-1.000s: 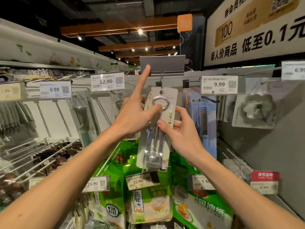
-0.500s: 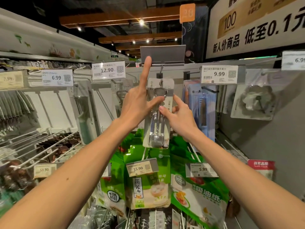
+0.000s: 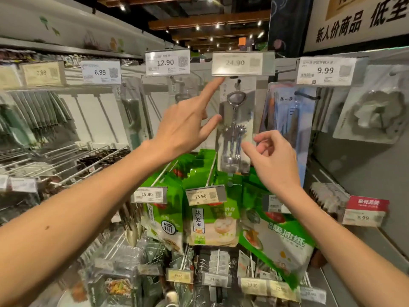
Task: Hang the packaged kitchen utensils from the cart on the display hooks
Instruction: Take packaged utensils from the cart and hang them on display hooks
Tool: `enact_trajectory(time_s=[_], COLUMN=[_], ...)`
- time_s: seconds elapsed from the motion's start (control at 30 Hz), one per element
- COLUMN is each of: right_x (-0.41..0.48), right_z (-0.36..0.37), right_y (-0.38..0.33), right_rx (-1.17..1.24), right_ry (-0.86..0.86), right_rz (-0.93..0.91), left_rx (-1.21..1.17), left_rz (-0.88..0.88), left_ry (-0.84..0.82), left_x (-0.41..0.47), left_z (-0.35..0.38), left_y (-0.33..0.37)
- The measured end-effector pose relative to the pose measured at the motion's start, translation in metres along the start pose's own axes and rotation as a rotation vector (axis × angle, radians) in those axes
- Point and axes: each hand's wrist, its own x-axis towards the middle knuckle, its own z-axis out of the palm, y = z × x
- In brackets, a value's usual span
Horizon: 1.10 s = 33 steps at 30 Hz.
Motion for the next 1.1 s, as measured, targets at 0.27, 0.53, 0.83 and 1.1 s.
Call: enact_trajectory(time_s=[0.27,0.53,0.83,1.1], right_x=[-0.137,-0.309,-0.49,-0.573], right_z=[0.069,0.219,0.369,0.495], right_y=[-0.008,-0.056,-0.173,-0.239], right_rx=[0.237,0.104,0.131,0.07], right_ry=[-0.351,-0.866,-1.292,-1.479], right_rz=[0.056,-0.015,-0.137,-0.171], left_rx=[0.104,0.276,0.209,-0.007], left_rz=[0.022,-0.347,-1.028,-1.524], left_ry=[-0.345,-0.701,-0.704,-0.37], left_x=[-0.136,-0.375,-0.629,-0.746], left_z=[-0.066,-0.178,-0.33,-0.381], left_y=[-0.038,-0.093,-0.143,-0.235])
